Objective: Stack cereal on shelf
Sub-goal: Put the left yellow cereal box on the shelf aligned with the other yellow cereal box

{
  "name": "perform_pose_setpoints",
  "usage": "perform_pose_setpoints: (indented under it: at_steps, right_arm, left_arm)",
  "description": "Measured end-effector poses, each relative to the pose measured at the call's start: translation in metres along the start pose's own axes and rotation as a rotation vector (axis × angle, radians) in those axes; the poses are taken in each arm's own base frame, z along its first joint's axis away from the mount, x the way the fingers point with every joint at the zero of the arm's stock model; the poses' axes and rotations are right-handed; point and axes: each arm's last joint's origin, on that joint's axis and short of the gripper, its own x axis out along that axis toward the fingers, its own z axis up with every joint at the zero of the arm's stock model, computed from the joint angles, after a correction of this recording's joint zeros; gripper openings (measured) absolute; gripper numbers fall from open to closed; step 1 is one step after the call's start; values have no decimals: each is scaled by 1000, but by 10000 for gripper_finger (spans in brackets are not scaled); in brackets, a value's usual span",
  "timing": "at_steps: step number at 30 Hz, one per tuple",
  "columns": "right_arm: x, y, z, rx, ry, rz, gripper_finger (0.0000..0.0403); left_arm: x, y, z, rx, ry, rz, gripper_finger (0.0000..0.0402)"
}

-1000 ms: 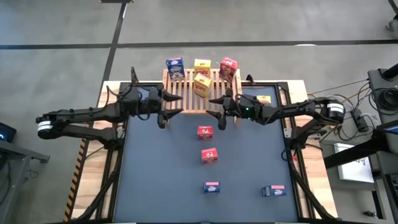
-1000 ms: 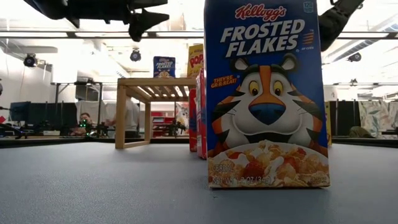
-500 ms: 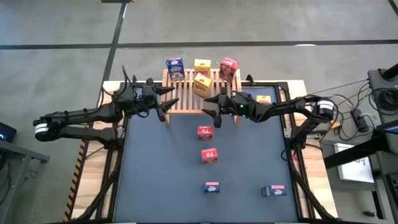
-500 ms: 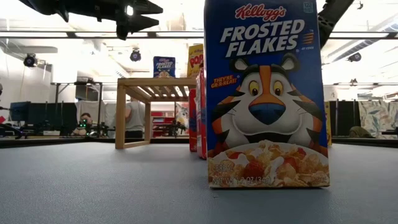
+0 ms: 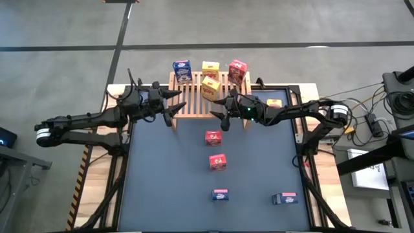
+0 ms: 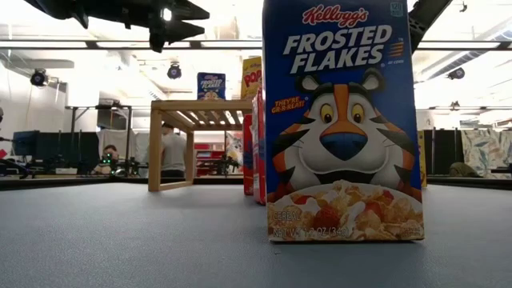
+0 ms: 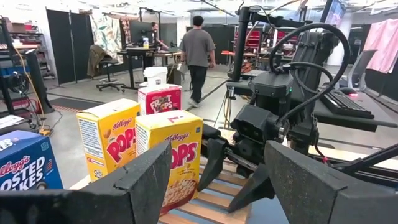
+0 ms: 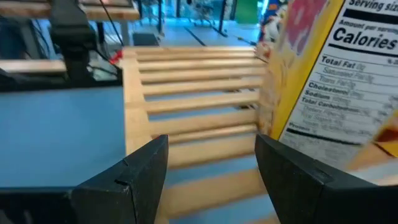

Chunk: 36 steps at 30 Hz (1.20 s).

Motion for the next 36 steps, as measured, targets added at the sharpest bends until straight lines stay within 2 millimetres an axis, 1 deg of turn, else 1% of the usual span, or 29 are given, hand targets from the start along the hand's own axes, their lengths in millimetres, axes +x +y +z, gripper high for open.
perform_pose_setpoints:
  at_steps: [11, 24, 36]
  right_arm:
    - [-2, -2, 0, -1, 16, -6, 231]
    - [-2, -6, -1, -13, 35, -56, 231]
    - [-2, -7, -2, -12, 41, -61, 231]
  left_arm:
    - [0, 1, 5, 15, -25, 41, 242]
    - [0, 1, 5, 1, -21, 42, 242]
    - [0, 1, 5, 1, -21, 42, 242]
